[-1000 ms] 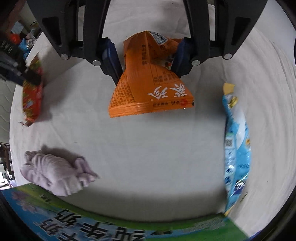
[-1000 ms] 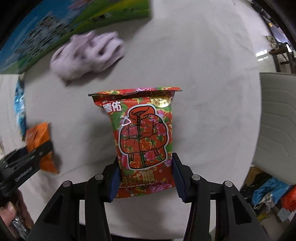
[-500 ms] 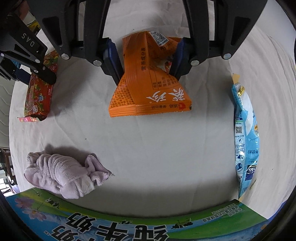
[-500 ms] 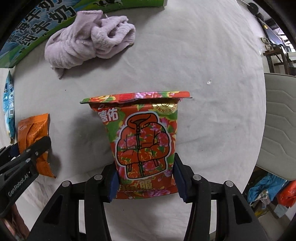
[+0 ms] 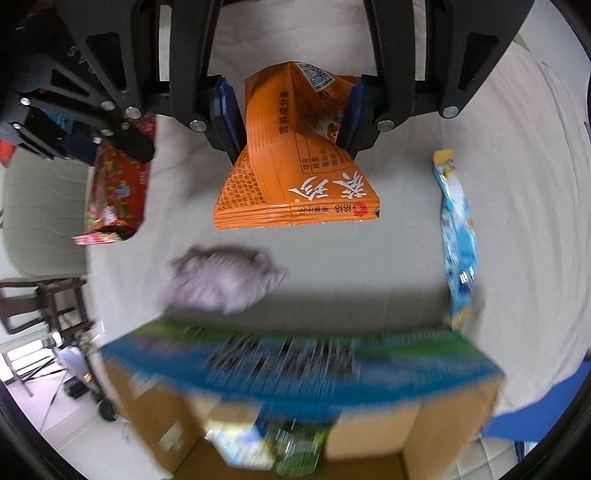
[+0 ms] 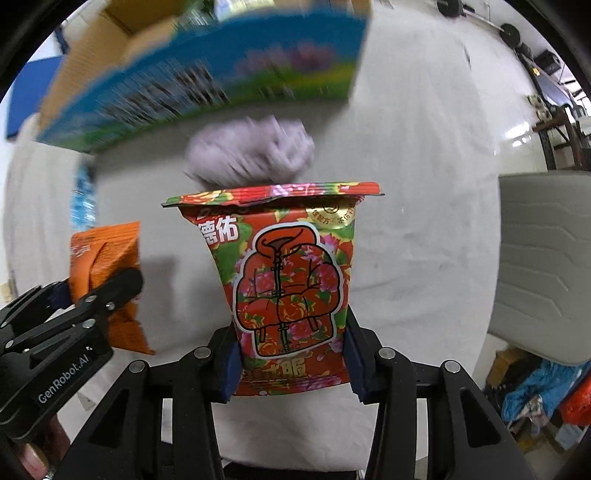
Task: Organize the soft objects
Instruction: 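Lift both snack bags and carry them over the box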
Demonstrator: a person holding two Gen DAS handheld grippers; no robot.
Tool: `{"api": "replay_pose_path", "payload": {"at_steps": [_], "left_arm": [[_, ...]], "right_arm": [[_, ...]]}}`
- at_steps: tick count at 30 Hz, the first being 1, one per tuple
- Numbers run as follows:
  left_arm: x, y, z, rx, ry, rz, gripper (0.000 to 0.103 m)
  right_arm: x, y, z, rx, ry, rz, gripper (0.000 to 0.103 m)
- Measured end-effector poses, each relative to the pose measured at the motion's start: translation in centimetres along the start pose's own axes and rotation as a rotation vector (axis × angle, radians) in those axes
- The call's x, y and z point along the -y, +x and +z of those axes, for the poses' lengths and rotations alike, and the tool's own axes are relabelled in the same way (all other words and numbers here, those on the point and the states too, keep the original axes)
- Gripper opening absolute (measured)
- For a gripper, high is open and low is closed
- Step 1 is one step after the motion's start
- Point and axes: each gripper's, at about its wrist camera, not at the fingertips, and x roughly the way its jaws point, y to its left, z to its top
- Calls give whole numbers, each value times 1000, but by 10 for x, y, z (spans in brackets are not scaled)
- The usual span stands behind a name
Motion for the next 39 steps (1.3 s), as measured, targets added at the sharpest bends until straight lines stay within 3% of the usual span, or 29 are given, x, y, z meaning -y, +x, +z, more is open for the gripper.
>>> {"api": "replay_pose_path", "payload": {"at_steps": [10, 19, 27, 39], "left_arm": [[3, -111, 55, 191, 12, -95, 43], [-22, -118, 136, 242, 5, -62, 43], [-47, -80, 199, 185, -21, -30, 43], [-79, 2, 252, 58, -49, 9, 43]], "right_arm": [[-16, -107, 40, 161, -18, 103, 48], [-30, -142, 116, 227, -7, 87, 48], [-30, -95, 176, 160, 84, 26, 48], [-21, -19, 205, 73, 197, -46, 48]]}}
